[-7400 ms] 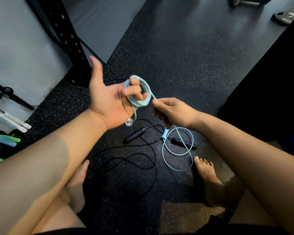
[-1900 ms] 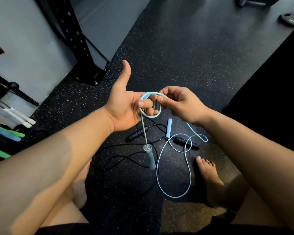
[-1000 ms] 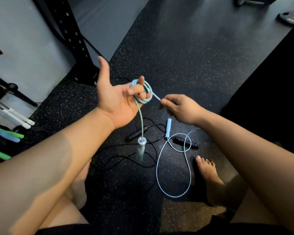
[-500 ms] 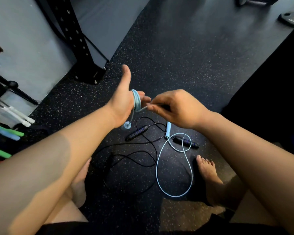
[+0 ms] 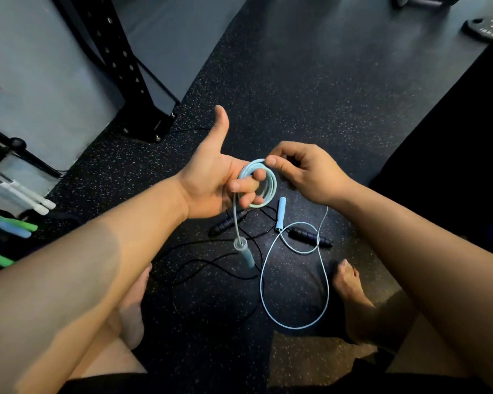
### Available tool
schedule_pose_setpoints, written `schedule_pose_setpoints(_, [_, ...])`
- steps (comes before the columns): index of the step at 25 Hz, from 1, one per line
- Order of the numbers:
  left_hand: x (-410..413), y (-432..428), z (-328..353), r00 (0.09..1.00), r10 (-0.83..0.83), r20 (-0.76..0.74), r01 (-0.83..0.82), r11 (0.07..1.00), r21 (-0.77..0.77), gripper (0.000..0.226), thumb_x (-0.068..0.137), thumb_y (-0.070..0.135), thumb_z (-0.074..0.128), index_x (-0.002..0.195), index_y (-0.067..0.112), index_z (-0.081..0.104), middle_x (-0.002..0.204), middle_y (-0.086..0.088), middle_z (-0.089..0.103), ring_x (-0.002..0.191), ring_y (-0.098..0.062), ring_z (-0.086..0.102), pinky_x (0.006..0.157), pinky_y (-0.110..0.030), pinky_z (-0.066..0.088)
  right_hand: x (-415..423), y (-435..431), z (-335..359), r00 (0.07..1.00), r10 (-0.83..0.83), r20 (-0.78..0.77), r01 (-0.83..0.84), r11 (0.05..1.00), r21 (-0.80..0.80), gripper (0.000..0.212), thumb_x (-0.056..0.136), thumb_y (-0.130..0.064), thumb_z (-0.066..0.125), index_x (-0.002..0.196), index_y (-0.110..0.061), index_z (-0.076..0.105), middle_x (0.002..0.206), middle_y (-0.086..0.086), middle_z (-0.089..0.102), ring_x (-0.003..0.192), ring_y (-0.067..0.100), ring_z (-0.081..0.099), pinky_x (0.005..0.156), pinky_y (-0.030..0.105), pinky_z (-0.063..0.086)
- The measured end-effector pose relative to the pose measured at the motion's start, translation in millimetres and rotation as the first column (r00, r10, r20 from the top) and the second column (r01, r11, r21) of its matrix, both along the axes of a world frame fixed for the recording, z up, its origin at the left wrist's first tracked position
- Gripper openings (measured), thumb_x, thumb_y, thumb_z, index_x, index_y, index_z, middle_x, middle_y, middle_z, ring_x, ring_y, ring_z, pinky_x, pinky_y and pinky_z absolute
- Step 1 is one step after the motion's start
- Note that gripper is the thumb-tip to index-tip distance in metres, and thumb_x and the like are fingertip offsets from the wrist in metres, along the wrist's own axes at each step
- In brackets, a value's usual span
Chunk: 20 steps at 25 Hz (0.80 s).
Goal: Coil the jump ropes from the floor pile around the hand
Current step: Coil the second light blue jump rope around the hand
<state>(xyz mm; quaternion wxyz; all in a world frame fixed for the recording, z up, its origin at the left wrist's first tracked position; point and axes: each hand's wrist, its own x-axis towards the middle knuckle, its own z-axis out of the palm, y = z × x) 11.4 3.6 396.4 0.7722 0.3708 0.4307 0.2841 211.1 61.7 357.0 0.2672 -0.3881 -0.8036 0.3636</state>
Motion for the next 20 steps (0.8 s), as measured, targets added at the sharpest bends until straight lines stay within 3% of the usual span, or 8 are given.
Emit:
schedule_pose_setpoints(3, [-4.0, -0.5, -0.1, 0.959, 0.214, 0.184, -0.211, 0.977, -0.035, 0.104, 0.071, 0.100, 0.004, 0.076, 0.010, 0.056, 0.049, 0.004, 0.031, 0.050, -0.021, 0.044, 0.086, -0.033, 0.050, -4.0, -1.8, -10.8, 0.999, 0.001, 0.047, 0.006, 0.989, -0.148, 0.033, 0.104, -0.036, 0.048, 0.084, -0.012, 0.059, 0.063, 0.011, 0.058, 0.055, 0.031, 0.057, 0.058, 0.050, 0.053])
schedule_pose_setpoints(5, [-7.7, 0.0, -0.6, 0.877, 0.356, 0.322, -0.356, 0.932, -0.059, 0.102, 0.072, 0.101, 0.014, 0.083, 0.009, 0.056, 0.056, 0.002, 0.035, 0.056, -0.021, 0.047, 0.087, -0.032, 0.050, -6.5, -3.8, -18.0, 0.994, 0.036, 0.104, -0.011, 0.971, -0.237, 0.033, 0.105, -0.036, 0.044, 0.088, -0.013, 0.060, 0.062, 0.009, 0.060, 0.055, 0.029, 0.059, 0.061, 0.054, 0.054])
schedule_pose_setpoints(7, [-12.5, 1.5, -1.0, 0.777, 0.470, 0.418, -0.486, 0.871, -0.076, 0.100, 0.074, 0.099, 0.024, 0.094, 0.006, 0.055, 0.064, -0.001, 0.040, 0.061, -0.022, 0.051, 0.090, -0.032, 0.049, -9.3, -7.2, -21.0, 0.976, 0.110, 0.186, -0.054, 0.957, -0.286, 0.031, 0.106, -0.034, 0.042, 0.092, -0.014, 0.062, 0.060, 0.005, 0.061, 0.055, 0.026, 0.059, 0.063, 0.052, 0.054])
schedule_pose_setpoints(10, [-18.9, 8.1, -4.4, 0.681, 0.598, 0.424, -0.646, 0.762, -0.036, 0.100, 0.081, 0.093, 0.029, 0.108, 0.001, 0.054, 0.079, -0.007, 0.050, 0.066, -0.022, 0.057, 0.087, -0.038, 0.053, -13.7, -13.5, -16.8, 0.937, 0.196, 0.290, -0.108, 0.950, -0.291, 0.030, 0.105, -0.033, 0.046, 0.093, -0.011, 0.063, 0.060, -0.002, 0.061, 0.053, 0.017, 0.056, 0.060, 0.041, 0.051])
schedule_pose_setpoints(13, [-22.2, 16.2, -13.0, 0.706, 0.667, 0.237, -0.703, 0.699, 0.127, 0.105, 0.084, 0.087, 0.031, 0.134, -0.004, 0.051, 0.100, -0.011, 0.053, 0.079, -0.021, 0.061, 0.085, -0.044, 0.059, -17.9, -18.3, -5.0, 0.884, 0.236, 0.403, -0.196, 0.971, -0.137, 0.030, 0.102, -0.034, 0.052, 0.090, -0.009, 0.063, 0.065, 0.001, 0.062, 0.053, 0.012, 0.049, 0.058, 0.032, 0.043])
schedule_pose_setpoints(15, [-18.5, 17.3, -21.1, 0.779, 0.625, -0.049, -0.597, 0.763, 0.247, 0.107, 0.082, 0.087, 0.029, 0.145, 0.002, 0.045, 0.097, -0.012, 0.059, 0.083, -0.025, 0.068, 0.090, -0.040, 0.056, -20.3, -21.0, 5.6, 0.875, 0.235, 0.423, -0.264, 0.965, 0.010, 0.031, 0.101, -0.034, 0.053, 0.085, -0.010, 0.063, 0.063, -0.001, 0.056, 0.055, 0.012, 0.046, 0.056, 0.028, 0.037])
schedule_pose_setpoints(17, [-13.8, 14.2, -29.4, 0.838, 0.462, -0.291, -0.391, 0.880, 0.270, 0.108, 0.082, 0.090, 0.019, 0.134, 0.002, 0.052, 0.095, -0.015, 0.068, 0.094, -0.027, 0.072, 0.107, -0.041, 0.045, -22.1, -22.8, 14.9, 0.884, 0.230, 0.407, -0.305, 0.943, 0.131, 0.033, 0.100, -0.036, 0.056, 0.083, -0.010, 0.065, 0.063, -0.003, 0.055, 0.055, 0.014, 0.047, 0.055, 0.027, 0.036])
schedule_pose_setpoints(20, [-8.7, 9.3, -30.6, 0.884, 0.102, -0.456, -0.024, 0.984, 0.175, 0.130, 0.073, 0.097, -0.001, 0.115, -0.009, 0.061, 0.101, -0.029, 0.069, 0.102, -0.036, 0.068, 0.118, -0.047, 0.030, -19.3, -21.0, 23.1, 0.918, 0.197, 0.345, -0.293, 0.922, 0.253, 0.028, 0.096, -0.039, 0.063, 0.084, -0.015, 0.073, 0.065, -0.007, 0.061, 0.056, 0.014, 0.051, 0.054, 0.026, 0.037])
